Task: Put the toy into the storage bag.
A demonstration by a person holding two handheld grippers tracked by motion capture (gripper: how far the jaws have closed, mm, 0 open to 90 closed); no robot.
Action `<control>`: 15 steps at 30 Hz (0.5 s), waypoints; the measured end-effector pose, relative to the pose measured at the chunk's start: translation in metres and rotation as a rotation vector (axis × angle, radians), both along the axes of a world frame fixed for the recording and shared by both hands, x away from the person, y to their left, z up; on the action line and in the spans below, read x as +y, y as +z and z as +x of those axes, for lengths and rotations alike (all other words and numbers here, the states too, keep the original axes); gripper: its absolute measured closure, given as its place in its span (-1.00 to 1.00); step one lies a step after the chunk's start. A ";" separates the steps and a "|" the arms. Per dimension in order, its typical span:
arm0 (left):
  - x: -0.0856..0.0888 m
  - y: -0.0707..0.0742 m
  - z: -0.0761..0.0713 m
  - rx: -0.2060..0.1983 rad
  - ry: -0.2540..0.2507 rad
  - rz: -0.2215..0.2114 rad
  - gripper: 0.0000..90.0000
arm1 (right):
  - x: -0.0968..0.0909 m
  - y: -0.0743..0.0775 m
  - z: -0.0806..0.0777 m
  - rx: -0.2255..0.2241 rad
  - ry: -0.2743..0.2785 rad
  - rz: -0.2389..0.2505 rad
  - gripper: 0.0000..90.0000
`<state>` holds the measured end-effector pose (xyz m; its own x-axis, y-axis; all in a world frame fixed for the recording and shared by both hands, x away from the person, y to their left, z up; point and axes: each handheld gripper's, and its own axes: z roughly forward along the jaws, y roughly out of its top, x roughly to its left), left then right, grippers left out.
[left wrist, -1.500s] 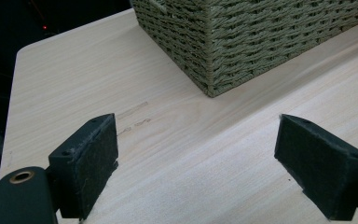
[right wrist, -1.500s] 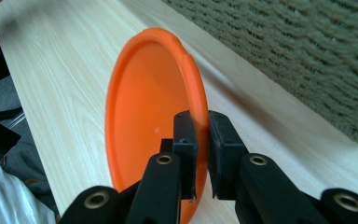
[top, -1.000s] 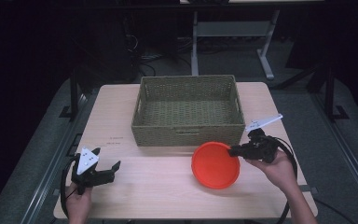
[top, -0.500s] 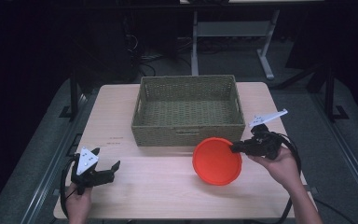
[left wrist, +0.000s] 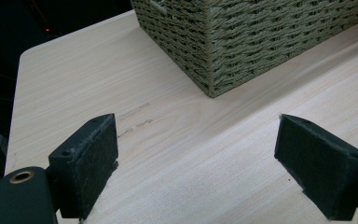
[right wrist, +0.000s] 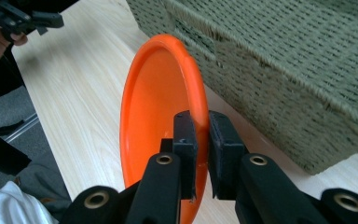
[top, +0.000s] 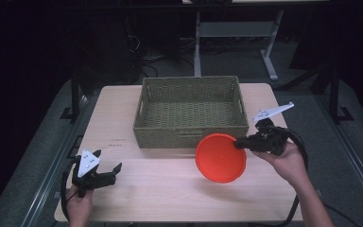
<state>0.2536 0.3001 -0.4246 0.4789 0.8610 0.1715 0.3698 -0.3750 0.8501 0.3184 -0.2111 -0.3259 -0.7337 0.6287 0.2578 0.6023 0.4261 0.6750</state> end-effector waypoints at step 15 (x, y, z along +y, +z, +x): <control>0.000 0.000 0.000 -0.003 -0.002 0.006 -0.72 | 0.000 0.028 0.006 -0.015 -0.010 -0.008 0.83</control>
<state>0.2537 0.3002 -0.4248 0.4803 0.8589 0.1779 0.3664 -0.3808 0.8490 0.3248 -0.2111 -0.2983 -0.7312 0.6376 0.2423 0.5965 0.4255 0.6805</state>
